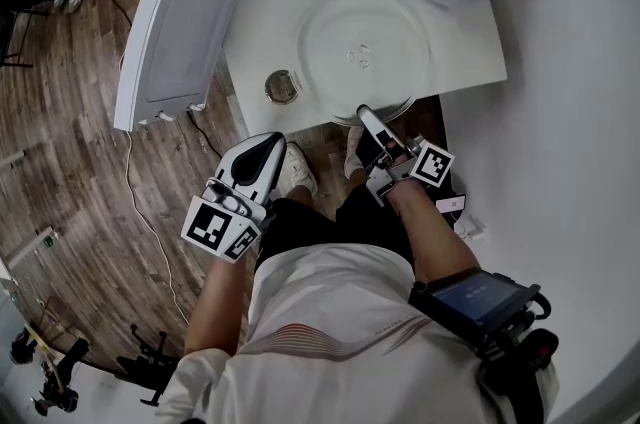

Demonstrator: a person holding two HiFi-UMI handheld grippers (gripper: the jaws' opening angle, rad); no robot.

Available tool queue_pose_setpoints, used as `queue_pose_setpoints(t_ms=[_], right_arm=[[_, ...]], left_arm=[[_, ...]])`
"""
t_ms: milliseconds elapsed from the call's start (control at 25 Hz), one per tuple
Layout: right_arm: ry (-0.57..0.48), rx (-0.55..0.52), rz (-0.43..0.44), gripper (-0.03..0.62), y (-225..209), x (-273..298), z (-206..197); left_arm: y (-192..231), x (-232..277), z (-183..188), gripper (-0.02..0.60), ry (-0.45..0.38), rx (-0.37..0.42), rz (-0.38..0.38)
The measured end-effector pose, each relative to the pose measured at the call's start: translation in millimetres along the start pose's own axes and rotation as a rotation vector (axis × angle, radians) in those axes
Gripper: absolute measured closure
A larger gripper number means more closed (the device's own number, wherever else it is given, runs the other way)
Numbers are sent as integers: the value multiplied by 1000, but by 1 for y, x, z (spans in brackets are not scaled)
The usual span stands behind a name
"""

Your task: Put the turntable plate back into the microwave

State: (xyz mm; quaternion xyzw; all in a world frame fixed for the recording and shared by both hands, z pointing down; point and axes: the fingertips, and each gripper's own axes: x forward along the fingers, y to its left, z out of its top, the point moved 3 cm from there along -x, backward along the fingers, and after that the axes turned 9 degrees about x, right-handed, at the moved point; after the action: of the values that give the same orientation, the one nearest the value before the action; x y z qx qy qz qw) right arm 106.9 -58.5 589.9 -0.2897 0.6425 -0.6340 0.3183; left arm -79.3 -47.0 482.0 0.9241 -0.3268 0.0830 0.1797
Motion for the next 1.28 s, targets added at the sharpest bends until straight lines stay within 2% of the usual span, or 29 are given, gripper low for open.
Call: queue_pose_setpoints(t_ms=[280, 640, 960, 1280], right_arm=[[-46, -13, 58, 559, 38, 28, 4], [-109, -38, 57, 559, 70, 55, 3], [-72, -49, 51, 557, 76, 91, 34], [-57, -47, 74, 556, 83, 110, 36]], left_arm=[[6, -8, 17, 571, -49, 36, -23], [17, -27, 38, 571, -85, 74, -48], [36, 4, 66, 571, -113, 89, -33], [33, -7, 70, 571, -114, 96, -4]])
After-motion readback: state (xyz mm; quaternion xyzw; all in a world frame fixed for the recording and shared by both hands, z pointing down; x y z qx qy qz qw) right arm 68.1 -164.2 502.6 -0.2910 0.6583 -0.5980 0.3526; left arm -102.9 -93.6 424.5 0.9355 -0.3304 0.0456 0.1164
